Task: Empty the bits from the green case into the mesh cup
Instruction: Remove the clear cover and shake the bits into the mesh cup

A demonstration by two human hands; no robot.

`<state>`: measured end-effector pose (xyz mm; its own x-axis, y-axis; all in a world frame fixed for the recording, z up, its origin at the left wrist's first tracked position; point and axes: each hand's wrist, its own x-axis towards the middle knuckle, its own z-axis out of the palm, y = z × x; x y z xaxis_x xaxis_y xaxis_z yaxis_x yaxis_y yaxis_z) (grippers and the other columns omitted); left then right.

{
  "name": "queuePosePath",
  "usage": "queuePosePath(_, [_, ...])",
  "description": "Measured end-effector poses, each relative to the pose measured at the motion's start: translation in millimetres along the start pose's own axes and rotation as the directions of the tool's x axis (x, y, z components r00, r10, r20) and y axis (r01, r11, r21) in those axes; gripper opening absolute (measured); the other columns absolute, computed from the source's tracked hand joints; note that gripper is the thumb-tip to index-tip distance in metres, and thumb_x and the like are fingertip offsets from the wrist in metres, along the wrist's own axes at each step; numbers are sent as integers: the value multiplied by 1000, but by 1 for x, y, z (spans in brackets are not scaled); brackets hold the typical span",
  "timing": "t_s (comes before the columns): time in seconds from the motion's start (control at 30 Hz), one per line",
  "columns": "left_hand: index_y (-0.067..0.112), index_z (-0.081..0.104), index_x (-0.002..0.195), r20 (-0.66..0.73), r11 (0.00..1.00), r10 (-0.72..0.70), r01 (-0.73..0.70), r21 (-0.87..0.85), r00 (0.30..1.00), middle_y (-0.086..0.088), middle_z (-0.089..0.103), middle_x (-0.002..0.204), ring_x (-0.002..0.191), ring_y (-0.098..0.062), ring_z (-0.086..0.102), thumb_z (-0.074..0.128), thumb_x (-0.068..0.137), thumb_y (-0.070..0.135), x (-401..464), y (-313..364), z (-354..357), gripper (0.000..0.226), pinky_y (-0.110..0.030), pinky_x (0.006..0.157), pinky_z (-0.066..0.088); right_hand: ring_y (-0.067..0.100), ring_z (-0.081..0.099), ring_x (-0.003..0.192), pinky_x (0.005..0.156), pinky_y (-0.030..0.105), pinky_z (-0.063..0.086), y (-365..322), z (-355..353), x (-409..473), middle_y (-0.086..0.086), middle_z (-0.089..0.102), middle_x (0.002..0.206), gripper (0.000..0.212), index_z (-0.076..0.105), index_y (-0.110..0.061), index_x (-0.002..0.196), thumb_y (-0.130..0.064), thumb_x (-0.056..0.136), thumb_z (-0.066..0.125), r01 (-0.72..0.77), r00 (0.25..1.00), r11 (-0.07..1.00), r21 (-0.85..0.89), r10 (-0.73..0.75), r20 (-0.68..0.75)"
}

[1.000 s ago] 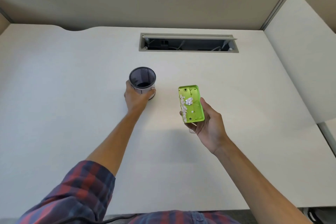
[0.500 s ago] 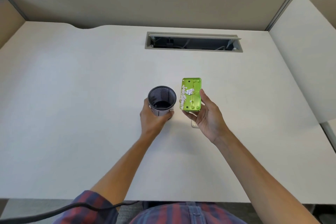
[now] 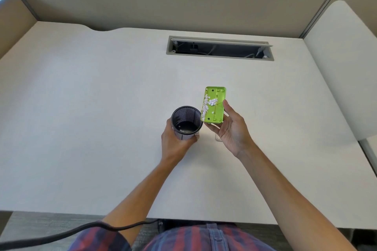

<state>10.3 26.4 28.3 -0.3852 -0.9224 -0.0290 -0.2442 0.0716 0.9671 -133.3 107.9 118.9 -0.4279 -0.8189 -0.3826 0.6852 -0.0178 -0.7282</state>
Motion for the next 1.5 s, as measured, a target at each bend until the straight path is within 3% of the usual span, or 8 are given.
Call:
queuePosePath(0.2, [24, 56, 120, 13, 1000, 17, -17, -9, 1000, 12, 69, 111, 103, -2, 64, 88, 59, 29, -3, -2, -1, 69, -22, 83, 52, 28, 66, 97, 90, 41, 56, -1, 3, 1, 18, 64, 119, 46, 53, -3, 133, -32, 96, 53, 15, 1000, 999, -48, -15, -10])
queuePosePath(0.43, [36, 51, 120, 48, 1000, -2, 3, -3, 999, 24, 66, 108, 98, 14, 60, 86, 60, 32, -10, -8, -6, 69, -3, 74, 43, 20, 67, 88, 81, 36, 58, -2, 12, 8, 6, 68, 105, 26, 59, -12, 118, -27, 98, 53, 80, 996, 973, -215, -86, -19])
queuePosePath(0.63, [30, 52, 126, 45, 999, 3, -6, 46, 999, 27, 65, 109, 100, 13, 59, 85, 61, 33, -11, -13, -7, 73, -7, 77, 45, 16, 69, 79, 69, 30, 57, -1, 16, 15, -2, 73, 92, 16, 62, -17, 112, -24, 98, 56, 135, 988, 939, -317, -150, -26])
queuePosePath(0.77, [31, 53, 122, 32, 997, 3, -6, 81, 999, 17, 68, 111, 102, -2, 64, 84, 60, 33, -11, -15, -6, 69, -19, 80, 50, 12, 72, 79, 65, 27, 58, 1, 19, 18, -6, 76, 89, 21, 59, -16, 117, -21, 97, 60, 224, 972, 869, -441, -235, 32])
queuePosePath(1.0, [33, 51, 121, 38, 995, 8, -11, 100, 999, 17, 68, 112, 103, -4, 64, 83, 61, 38, -10, -16, -7, 68, -23, 81, 50, 17, 69, 88, 79, 37, 58, 8, 19, 21, -3, 72, 99, 26, 57, -26, 119, -26, 94, 64, 367, 926, 672, -643, -332, 181])
queuePosePath(1.2, [37, 50, 121, 38, 994, 3, -7, 112, 999, 18, 67, 112, 102, 0, 63, 81, 61, 48, -10, -16, -7, 69, -23, 80, 50, 16, 69, 86, 82, 42, 58, 11, 20, 22, -17, 71, 95, 40, 50, -31, 127, -40, 91, 63, 440, 887, 423, -792, -342, 310])
queuePosePath(1.37, [39, 49, 121, 36, 992, -8, 4, 125, 999, 20, 66, 112, 102, 1, 62, 82, 61, 45, -10, -17, -7, 69, -30, 83, 54, 11, 61, 91, 85, 25, 47, 15, 16, 21, -10, 66, 108, 46, 38, -26, 136, -44, 96, 50, 538, 822, 139, -832, -308, 480])
queuePosePath(1.5, [38, 49, 121, 34, 992, -1, -4, 126, 999, 19, 67, 111, 102, 0, 63, 83, 62, 43, -10, -17, -7, 68, -33, 83, 55, -12, 54, 76, 74, 3, 35, 16, 16, 19, -13, 60, 107, 44, 34, -28, 137, -40, 98, 50, 588, 776, 13, -808, -289, 560])
